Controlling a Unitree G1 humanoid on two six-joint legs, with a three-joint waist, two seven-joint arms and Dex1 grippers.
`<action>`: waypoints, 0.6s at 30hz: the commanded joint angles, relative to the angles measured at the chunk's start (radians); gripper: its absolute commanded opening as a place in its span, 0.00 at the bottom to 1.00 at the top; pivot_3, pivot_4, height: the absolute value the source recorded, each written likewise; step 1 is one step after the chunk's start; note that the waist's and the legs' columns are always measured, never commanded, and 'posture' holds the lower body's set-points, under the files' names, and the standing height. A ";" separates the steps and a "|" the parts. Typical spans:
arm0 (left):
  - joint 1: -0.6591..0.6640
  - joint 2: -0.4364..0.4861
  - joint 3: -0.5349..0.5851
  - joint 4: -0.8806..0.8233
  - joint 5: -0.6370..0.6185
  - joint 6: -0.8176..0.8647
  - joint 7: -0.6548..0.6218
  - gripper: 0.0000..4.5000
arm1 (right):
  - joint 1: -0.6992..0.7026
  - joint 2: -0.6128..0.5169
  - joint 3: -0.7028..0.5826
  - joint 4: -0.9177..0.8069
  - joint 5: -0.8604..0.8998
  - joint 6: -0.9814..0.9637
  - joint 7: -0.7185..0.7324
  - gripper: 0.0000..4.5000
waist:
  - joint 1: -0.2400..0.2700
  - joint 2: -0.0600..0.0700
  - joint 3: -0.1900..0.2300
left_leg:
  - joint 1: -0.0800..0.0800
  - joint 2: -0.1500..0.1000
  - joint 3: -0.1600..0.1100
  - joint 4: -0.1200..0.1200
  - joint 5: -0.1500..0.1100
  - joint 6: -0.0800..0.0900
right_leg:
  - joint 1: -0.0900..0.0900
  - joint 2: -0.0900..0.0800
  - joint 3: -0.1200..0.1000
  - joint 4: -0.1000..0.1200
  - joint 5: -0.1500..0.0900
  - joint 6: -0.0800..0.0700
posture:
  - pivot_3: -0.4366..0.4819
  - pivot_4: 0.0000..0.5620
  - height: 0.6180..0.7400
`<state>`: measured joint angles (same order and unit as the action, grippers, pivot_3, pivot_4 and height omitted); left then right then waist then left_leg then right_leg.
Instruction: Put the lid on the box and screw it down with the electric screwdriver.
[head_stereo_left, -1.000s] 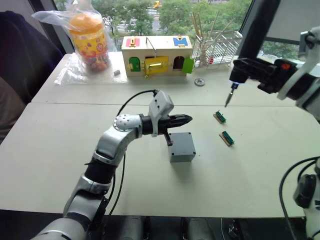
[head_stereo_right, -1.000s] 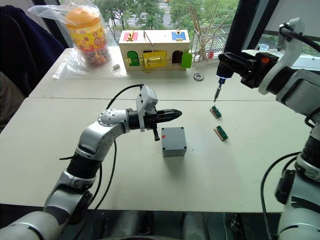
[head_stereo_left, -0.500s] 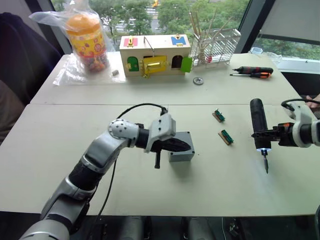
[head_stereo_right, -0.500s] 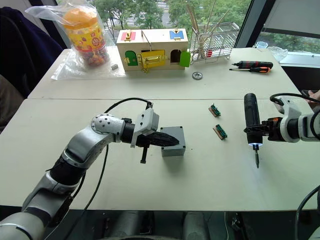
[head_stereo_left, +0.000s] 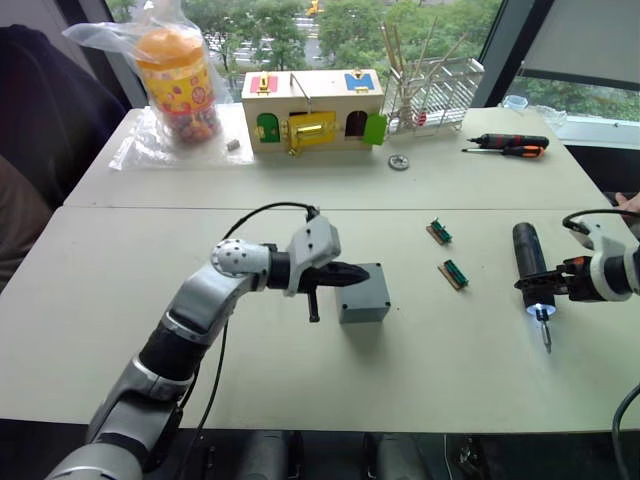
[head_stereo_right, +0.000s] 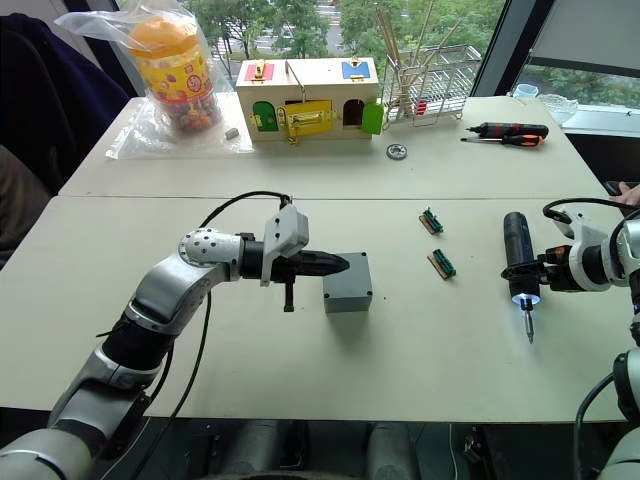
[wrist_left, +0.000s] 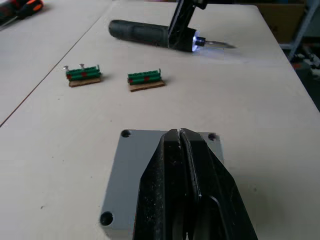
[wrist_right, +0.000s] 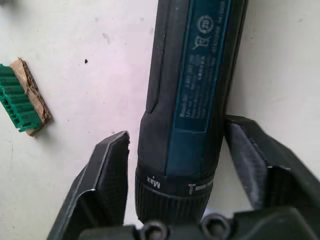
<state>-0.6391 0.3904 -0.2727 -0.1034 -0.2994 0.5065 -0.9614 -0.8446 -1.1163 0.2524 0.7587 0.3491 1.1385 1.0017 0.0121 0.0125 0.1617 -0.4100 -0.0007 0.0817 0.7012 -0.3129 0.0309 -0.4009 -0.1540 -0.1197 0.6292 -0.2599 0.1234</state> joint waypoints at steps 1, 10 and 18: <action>-0.058 0.002 0.070 0.110 0.071 -0.082 0.107 0.00 | -0.042 0.000 -0.060 0.023 -0.047 -0.079 -0.009 0.99 | 0.000 0.000 0.000 | 0.000 0.000 0.000 0.000 0.000 0.000 | 0.000 0.000 0.000 0.000 0.000 0.000 | 0.48 0.27 0.71; 0.014 0.131 0.037 0.109 0.073 -0.084 -0.026 0.00 | 0.141 -0.052 -0.266 -0.451 0.049 -0.330 0.142 0.99 | -0.002 0.001 0.001 | 0.000 0.000 0.000 -0.001 0.001 -0.001 | 0.000 0.001 -0.001 0.000 0.000 0.000 | 0.48 0.27 0.71; 0.010 0.122 -0.066 0.176 0.150 -0.115 -0.073 0.00 | 0.537 0.038 -0.325 -1.064 0.122 -0.380 0.087 0.99 | 0.012 -0.001 0.001 | 0.001 0.000 -0.003 0.002 0.001 -0.002 | 0.004 0.000 -0.002 0.000 0.000 0.000 | 0.48 0.27 0.71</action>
<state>-0.6042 0.5228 -0.3388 0.0789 -0.1590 0.4140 -1.0293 -0.3138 -1.0828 -0.0412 -0.2146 0.4292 0.7366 1.1025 0.0236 0.0112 0.1631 -0.4087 -0.0007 0.0785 0.7033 -0.3119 0.0290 -0.3970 -0.1536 -0.1220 0.6297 -0.2599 0.1238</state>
